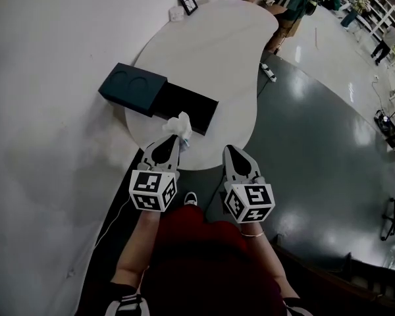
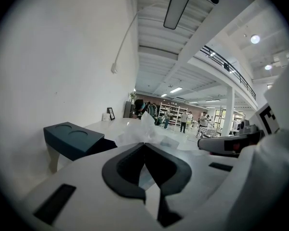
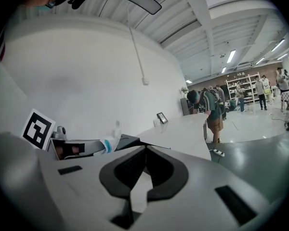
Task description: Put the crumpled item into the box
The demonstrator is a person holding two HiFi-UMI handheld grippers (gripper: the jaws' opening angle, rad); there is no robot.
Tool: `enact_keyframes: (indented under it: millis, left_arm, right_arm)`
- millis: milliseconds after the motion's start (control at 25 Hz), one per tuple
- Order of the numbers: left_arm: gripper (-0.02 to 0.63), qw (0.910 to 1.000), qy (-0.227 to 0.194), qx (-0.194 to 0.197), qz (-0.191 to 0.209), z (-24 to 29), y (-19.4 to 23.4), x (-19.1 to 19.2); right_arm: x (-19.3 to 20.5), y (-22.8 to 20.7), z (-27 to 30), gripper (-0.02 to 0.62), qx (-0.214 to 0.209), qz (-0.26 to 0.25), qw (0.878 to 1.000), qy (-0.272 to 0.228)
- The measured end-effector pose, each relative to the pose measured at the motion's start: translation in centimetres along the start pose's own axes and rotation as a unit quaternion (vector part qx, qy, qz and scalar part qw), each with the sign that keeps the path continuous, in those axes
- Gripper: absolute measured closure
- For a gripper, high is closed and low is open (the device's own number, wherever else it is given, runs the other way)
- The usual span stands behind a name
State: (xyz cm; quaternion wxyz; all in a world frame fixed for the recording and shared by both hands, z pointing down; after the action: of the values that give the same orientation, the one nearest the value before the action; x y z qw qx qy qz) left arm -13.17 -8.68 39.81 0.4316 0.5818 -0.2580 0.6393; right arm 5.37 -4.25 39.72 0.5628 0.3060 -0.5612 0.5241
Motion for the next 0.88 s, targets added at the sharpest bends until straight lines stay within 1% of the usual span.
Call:
enact_keyframes:
  millis: [400, 600, 880]
  left_arm:
    - [0.583, 0.9996, 0.01, 0.025, -0.005, 2.9, 2.6, -0.4]
    - [0.581, 0.9992, 0.016, 0.037, -0.008, 3.8, 3.2, -0.1]
    - [0.583, 0.9989, 0.019, 0.041, -0.011, 4.4, 3.6, -0.3]
  right_arm:
    - [-0.1, 0.4, 3.3, 0.58, 0.021, -0.002, 1.0, 0.009]
    - [0.1, 0.3, 4.0, 0.58, 0.035, 0.0, 0.999, 0.013]
    - [0.0, 0.2, 4.1, 0.58, 0.044, -0.001, 0.999, 0.019]
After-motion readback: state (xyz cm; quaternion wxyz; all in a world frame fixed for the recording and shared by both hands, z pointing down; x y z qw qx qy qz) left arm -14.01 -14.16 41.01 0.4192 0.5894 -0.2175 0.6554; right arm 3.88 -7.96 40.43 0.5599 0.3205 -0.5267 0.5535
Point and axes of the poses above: the fingertips, and each gripper's own axes: z forward along the fingers, y to its left, x out of its underside, the point moved 6 cm from there along -z, backward along the fingers, and after that the axes turned 6 degrees about -y, right-handed, at the moved point
